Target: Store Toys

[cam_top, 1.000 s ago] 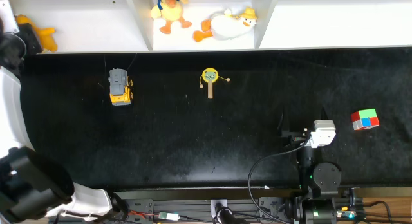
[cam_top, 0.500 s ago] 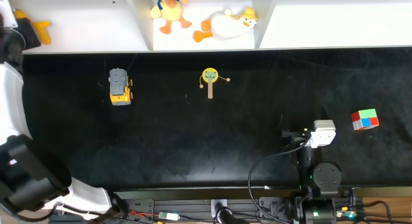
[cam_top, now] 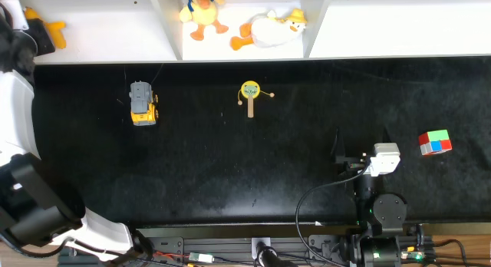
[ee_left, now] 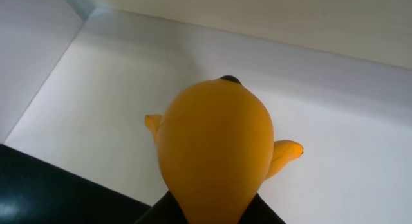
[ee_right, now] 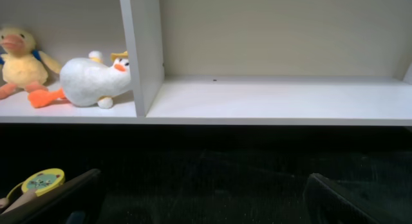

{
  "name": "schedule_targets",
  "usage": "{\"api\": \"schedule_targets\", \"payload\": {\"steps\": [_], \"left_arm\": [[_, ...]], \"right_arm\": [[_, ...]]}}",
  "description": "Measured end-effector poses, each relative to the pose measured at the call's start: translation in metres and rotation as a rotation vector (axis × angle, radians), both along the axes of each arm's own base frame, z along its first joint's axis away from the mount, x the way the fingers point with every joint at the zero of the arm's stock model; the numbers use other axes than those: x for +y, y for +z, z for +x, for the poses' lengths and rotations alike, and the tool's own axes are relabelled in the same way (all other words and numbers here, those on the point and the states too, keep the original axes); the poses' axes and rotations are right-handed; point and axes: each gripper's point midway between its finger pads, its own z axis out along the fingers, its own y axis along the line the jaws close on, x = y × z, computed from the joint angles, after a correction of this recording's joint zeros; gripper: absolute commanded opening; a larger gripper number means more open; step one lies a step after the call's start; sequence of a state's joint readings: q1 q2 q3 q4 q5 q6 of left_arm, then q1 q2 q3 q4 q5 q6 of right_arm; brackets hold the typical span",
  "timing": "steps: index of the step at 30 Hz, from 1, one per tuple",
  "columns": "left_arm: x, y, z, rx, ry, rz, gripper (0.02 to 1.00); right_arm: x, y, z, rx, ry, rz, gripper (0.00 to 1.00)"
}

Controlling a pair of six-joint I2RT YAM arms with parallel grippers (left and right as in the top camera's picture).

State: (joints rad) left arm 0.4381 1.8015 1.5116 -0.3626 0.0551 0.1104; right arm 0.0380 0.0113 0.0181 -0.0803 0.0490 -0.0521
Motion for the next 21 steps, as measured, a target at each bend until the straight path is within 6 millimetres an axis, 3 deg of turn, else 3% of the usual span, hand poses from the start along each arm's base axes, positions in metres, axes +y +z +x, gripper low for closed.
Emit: {"api": "schedule_targets", "payload": {"steps": [21], "left_arm": [[-0.0042,-0.0018,-0.0030,0.017,-0.011,-0.019,0.097]], "right_arm": [[0.0001,0.0001,0.0000,0.000,0.000,0.000,0.993]]}}
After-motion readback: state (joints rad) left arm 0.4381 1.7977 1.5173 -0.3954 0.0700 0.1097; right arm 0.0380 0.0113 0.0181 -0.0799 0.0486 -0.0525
